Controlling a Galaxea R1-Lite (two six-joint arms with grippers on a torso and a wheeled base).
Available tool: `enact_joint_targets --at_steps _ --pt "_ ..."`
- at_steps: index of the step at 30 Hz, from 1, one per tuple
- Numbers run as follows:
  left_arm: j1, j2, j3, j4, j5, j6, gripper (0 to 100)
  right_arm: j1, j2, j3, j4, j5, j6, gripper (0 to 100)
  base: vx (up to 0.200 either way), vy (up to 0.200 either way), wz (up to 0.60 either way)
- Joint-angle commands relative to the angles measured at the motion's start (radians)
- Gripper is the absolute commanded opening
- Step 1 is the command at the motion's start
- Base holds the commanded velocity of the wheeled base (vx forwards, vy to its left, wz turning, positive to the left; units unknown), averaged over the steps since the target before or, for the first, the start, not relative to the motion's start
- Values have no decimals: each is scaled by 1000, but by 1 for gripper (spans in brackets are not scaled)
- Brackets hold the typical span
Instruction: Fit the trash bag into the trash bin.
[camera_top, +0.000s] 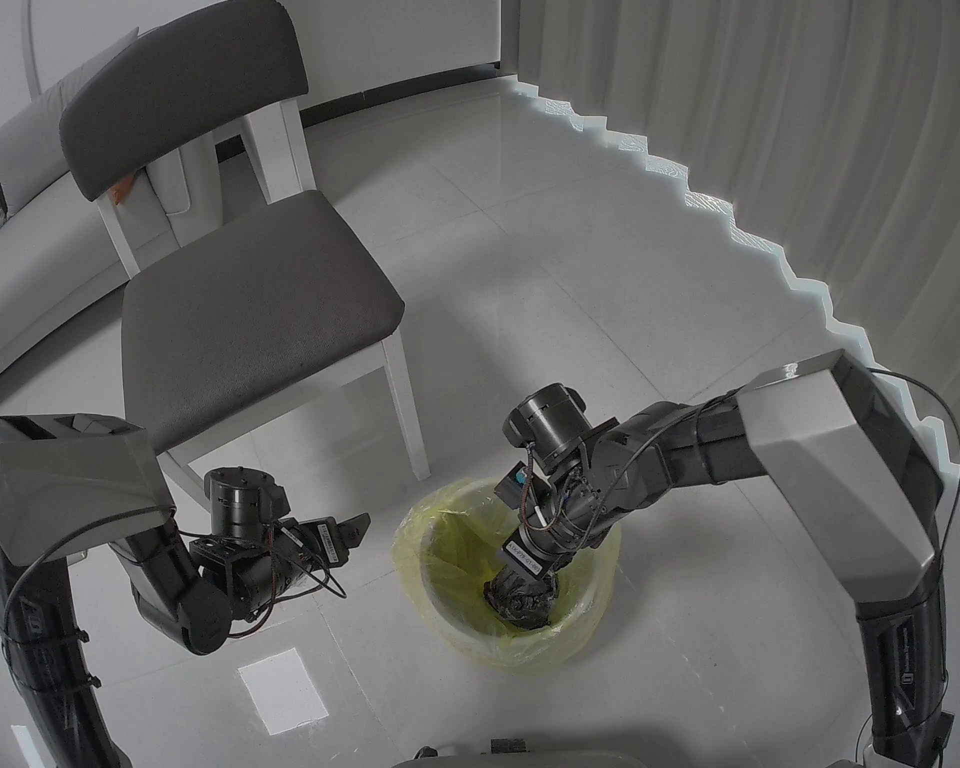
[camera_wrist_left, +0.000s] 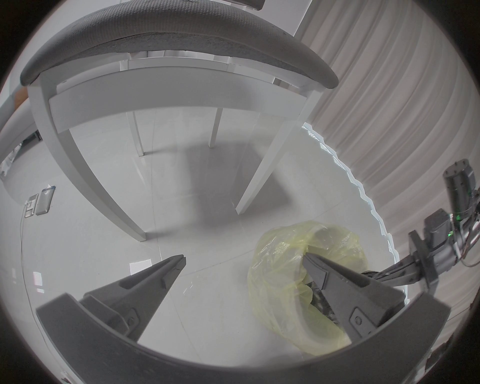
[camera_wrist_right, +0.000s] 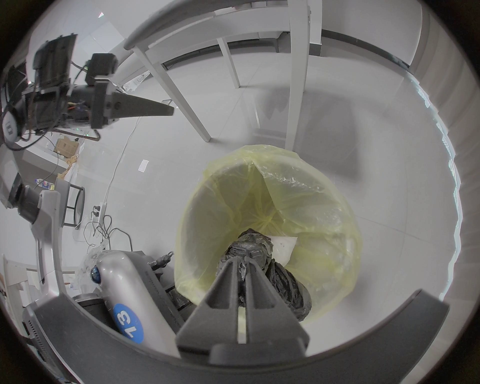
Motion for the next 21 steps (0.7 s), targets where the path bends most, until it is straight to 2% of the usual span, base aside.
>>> enact_joint_targets --at_steps 1,14,15,21 --pt "-1 4 4 -18 0 0 100 -9 118 -76 -1 0 0 0 0 0 0" --pt "-10 21 7 -48 -1 3 100 -30 230 -174 -2 -28 1 0 0 0 0" --pt "-10 19 6 -48 -1 3 100 -33 230 -174 -2 -36 1 100 0 0 0" --pt "-9 17 10 -60 -1 1 100 -39 224 -173 -13 -40 3 100 0 0 0"
